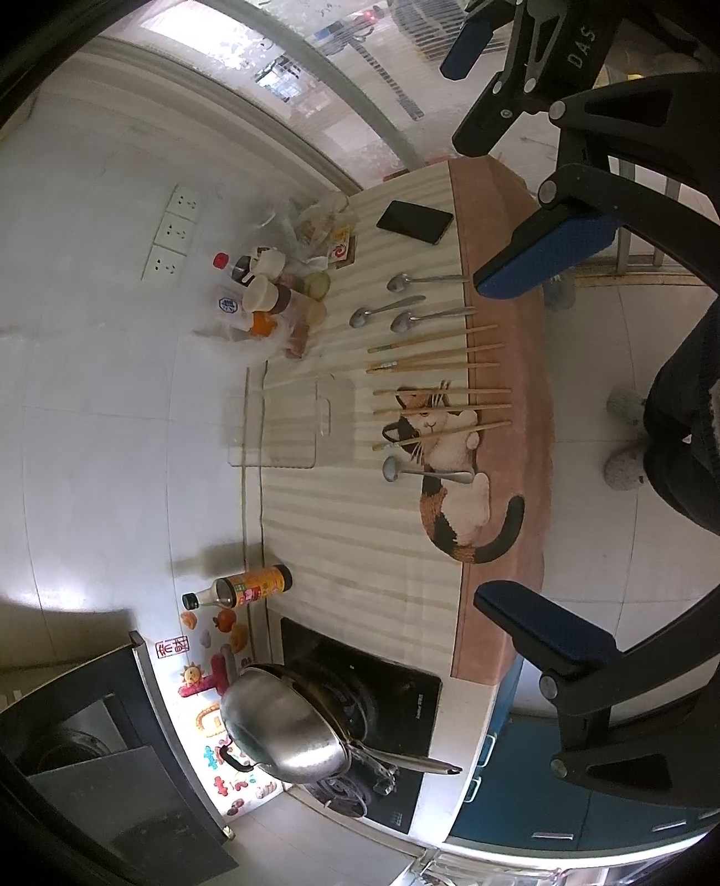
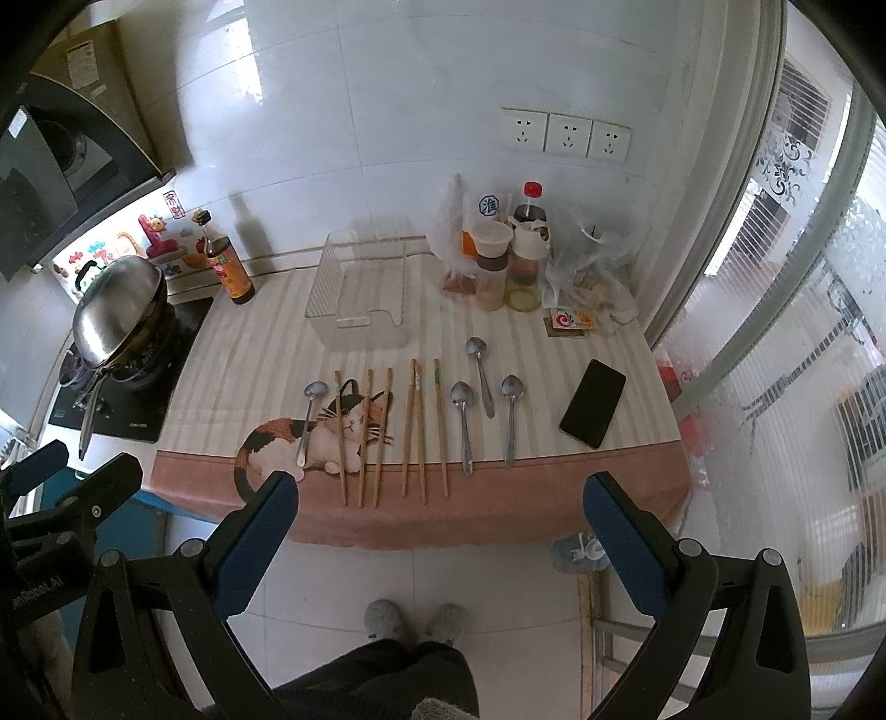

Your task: Organize utensils

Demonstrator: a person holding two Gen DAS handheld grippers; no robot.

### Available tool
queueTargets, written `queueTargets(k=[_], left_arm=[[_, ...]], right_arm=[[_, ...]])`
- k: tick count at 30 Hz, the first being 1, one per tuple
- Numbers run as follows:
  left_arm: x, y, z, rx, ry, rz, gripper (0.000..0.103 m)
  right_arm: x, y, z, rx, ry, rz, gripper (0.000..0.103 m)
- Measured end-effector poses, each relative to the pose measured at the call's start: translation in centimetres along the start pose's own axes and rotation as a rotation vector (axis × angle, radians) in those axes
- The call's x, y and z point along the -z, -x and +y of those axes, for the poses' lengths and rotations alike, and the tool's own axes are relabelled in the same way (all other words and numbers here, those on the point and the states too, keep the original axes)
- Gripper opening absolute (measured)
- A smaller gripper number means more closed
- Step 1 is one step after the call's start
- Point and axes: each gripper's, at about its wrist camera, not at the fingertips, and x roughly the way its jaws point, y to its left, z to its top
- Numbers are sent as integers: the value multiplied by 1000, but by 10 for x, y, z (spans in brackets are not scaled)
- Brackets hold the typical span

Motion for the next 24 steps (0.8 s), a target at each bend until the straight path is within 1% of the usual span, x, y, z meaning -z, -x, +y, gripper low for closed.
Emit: queueTargets(k=[8,12,21,24], left_arm=[[0,0,0,1,1,0,103],[1,0,0,1,0,-1,103],[-6,-4,-4,0,4,1,103],[-7,-5,-4,-13,4,-4,103]], right_arm=[[0,0,1,0,1,-1,103],[-8,-1,-1,-1,3,-2,103],[-12,-2,0,-2,2,-2,103],[-16,-4,0,0,-3,-4,103]])
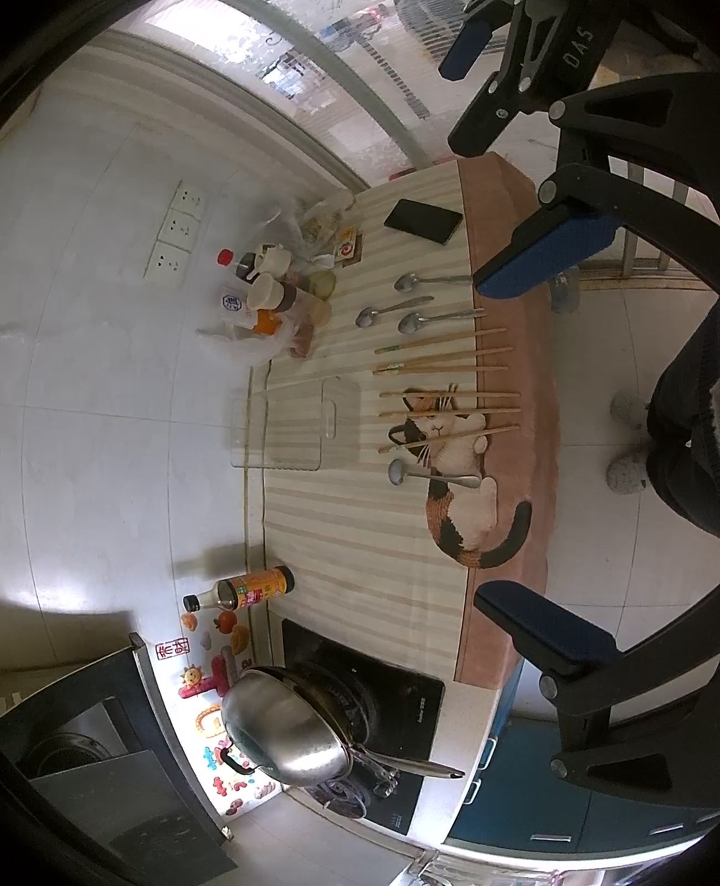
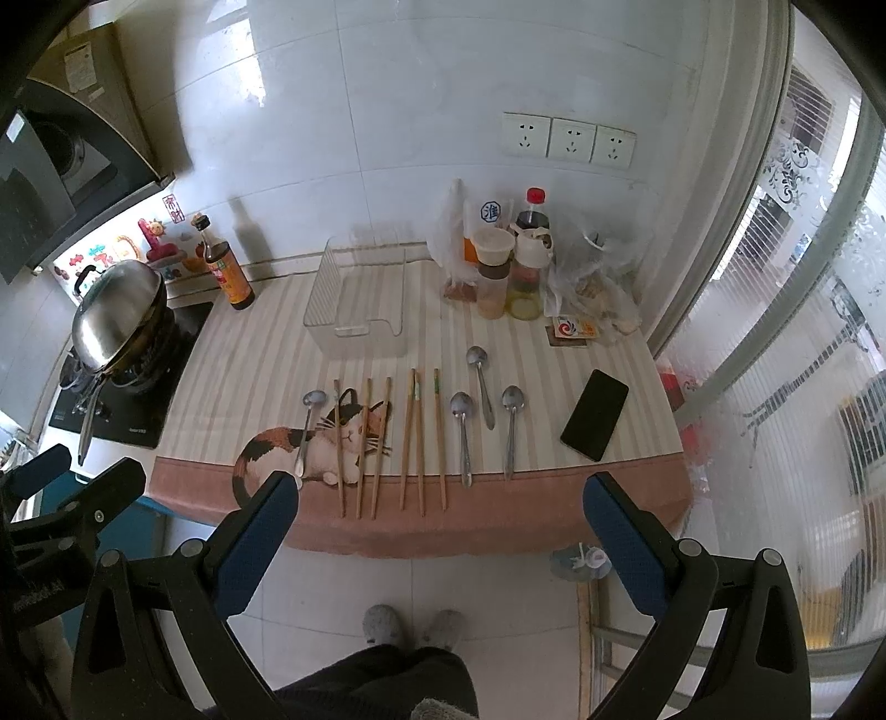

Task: Organize utensils
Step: 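Grasp a wooden chopstick with the left tool while the right tool grasps another chopstick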

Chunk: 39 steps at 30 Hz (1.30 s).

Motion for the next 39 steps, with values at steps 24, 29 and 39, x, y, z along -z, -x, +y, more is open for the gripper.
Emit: queueTargets(k=[24,29,39], left_arm=[[-4,-342,61,-151,2,442,70],[-2,-389,49,-125,-41,513,57],[6,-393,29,-94,-113,473,45]], right_arm=[[-7,-334,-22,60,-166,334,49],[-5,-402,-9,111,-125,449,48],[-14,-419,6,142,-73,488,36]])
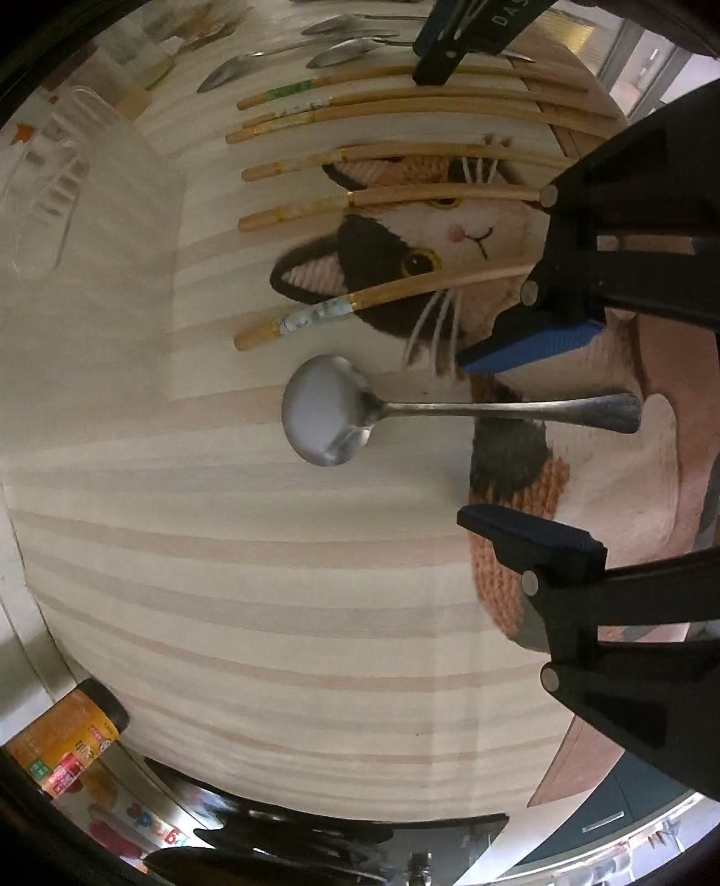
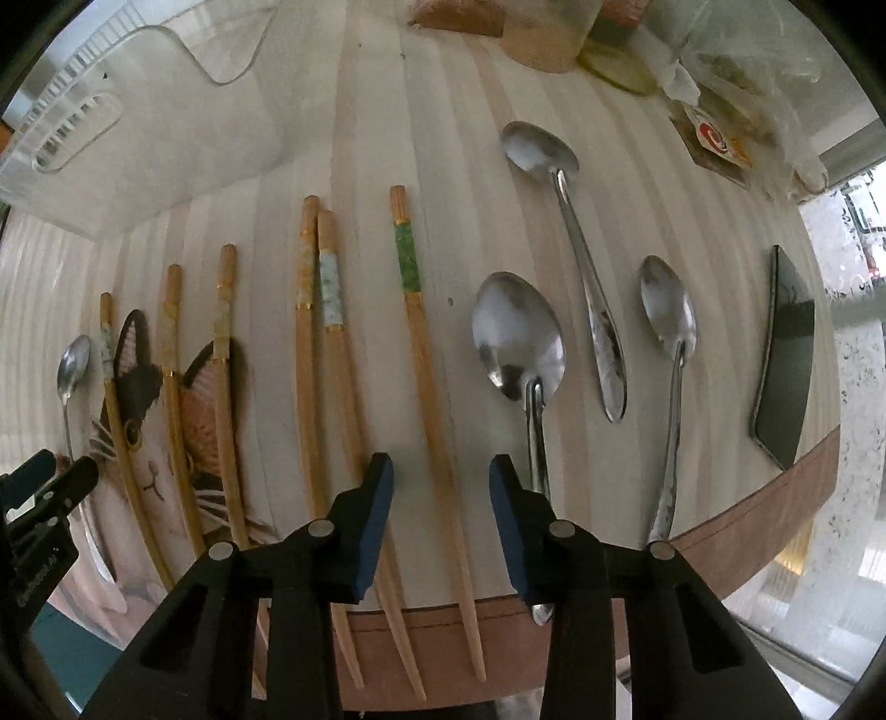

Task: Organize utensils
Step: 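Grasp a wooden chopstick with the left tool while the right tool grasps another chopstick, then carry the left tool's chopstick to the clear tray while the right tool carries its chopstick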

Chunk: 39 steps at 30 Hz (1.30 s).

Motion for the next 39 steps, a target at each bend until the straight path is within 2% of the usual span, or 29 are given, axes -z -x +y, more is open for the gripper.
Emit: queueTargets(k=[4,7,9,10,11,12,14,17,21,25,29,32,35,36,39], left_arm=[[6,6,-5,-8,-11,-12,45],[-2,2,-18,-26,-22,-31,45],[-3,6,-27,-13,3,-23,36],[-7,6,-27,26,2,-21,24],[-11,7,-27,56,6,-19,20],[-12,7,-29,55,-8,-14,19],[-11,10,-34,67,-43,-8,5],[-11,13,-31,65,-40,-9,3],[-7,15,-16,75,14,-4,3],[-2,18,-1,84,48,-9,3],[3,23,8,75,58,-13,7],[11,27,21,82,90,26,7],[18,44,34,128,146,19,9],[16,52,34,135,162,10,11],[16,73,18,178,163,-19,32]], right_arm=[[-1,2,-3,-36,-74,-4,27],[3,1,-1,-25,-99,-41,25],[5,-2,-6,-47,-117,-16,22],[3,-3,-11,-66,-137,6,15],[0,-5,-15,-78,-145,6,8],[1,-4,-19,-91,-146,2,7],[4,-3,-21,-102,-122,5,7],[5,-3,-23,-84,-89,13,7],[10,-3,-28,-100,-122,12,7],[23,-5,-42,-161,-176,30,7],[35,-8,-51,-161,-161,44,7],[38,-10,-48,-144,-117,68,7],[42,-13,-49,-147,-105,81,8],[42,-15,-48,-145,-97,81,8],[37,-24,-38,-135,-64,70,9]])
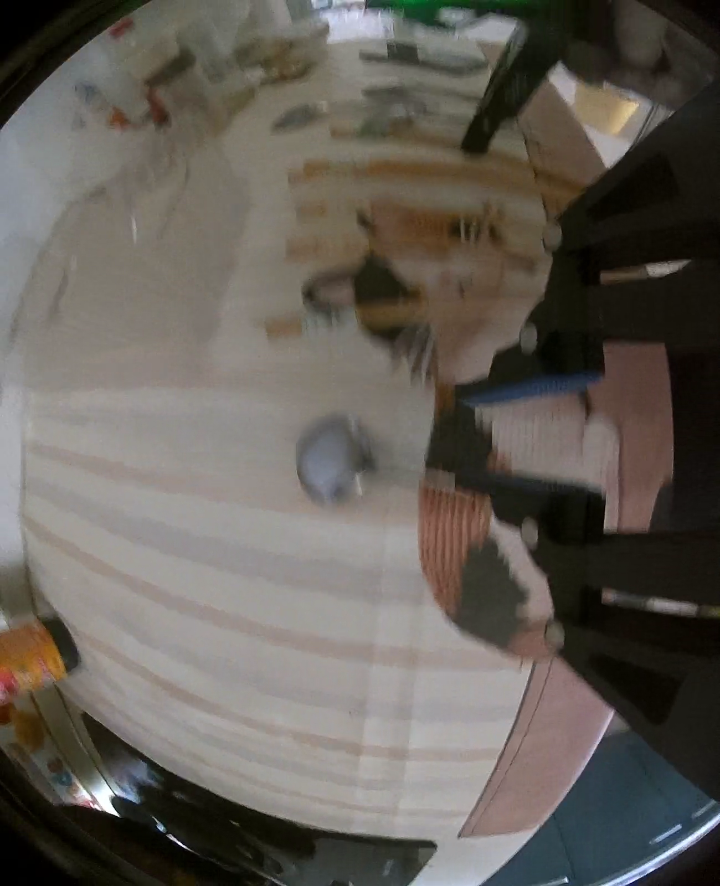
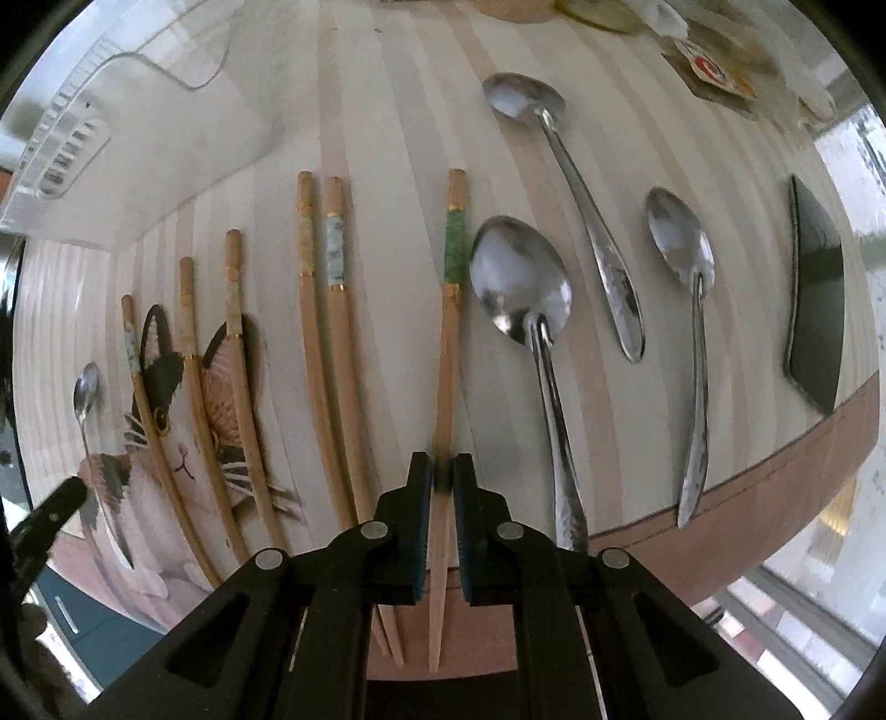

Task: Organize utensils
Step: 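Carry the left tool's chopstick to the clear tray while the right tool carries its chopstick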

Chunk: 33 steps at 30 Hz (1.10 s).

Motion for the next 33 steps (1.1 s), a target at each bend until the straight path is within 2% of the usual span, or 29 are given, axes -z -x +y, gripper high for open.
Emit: queueTargets(k=[1,4,8,9,10,11,13,14,15,19,21,26,33], left_arm=[[0,1,-12,3,-10,2,38],[-1,-10,-35,9,-29,30,38],[-12,-46,-51,-81,-69,86,36],[-13,-44,-54,-102,-77,60,36],[-14,-42,-55,-116,-87,59,33],[-13,-41,-56,-115,-90,66,22],[-13,-37,-55,-117,-85,55,6],[-14,-36,-58,-116,-85,54,5],[-14,-36,-63,-120,-84,55,5],[3,-30,-40,-144,-82,54,5],[7,-23,-26,-132,-75,56,5],[21,-12,8,-128,-75,57,5],[11,-15,-15,-138,-92,52,5]], right_arm=[[1,-2,1,2,9,-3,9],[-1,-8,2,21,25,-7,9],[3,-15,-4,32,52,-5,7],[3,-17,-5,28,59,-3,7],[3,-20,-6,23,68,2,7],[2,-22,-2,20,76,7,7],[3,-26,-5,16,81,12,7],[5,-29,-5,18,88,12,7],[-1,-27,-5,21,92,12,7],[-2,-27,-2,8,122,23,7],[6,-23,-3,2,146,36,7],[19,-33,8,52,189,52,7],[25,-44,41,98,190,35,7]])
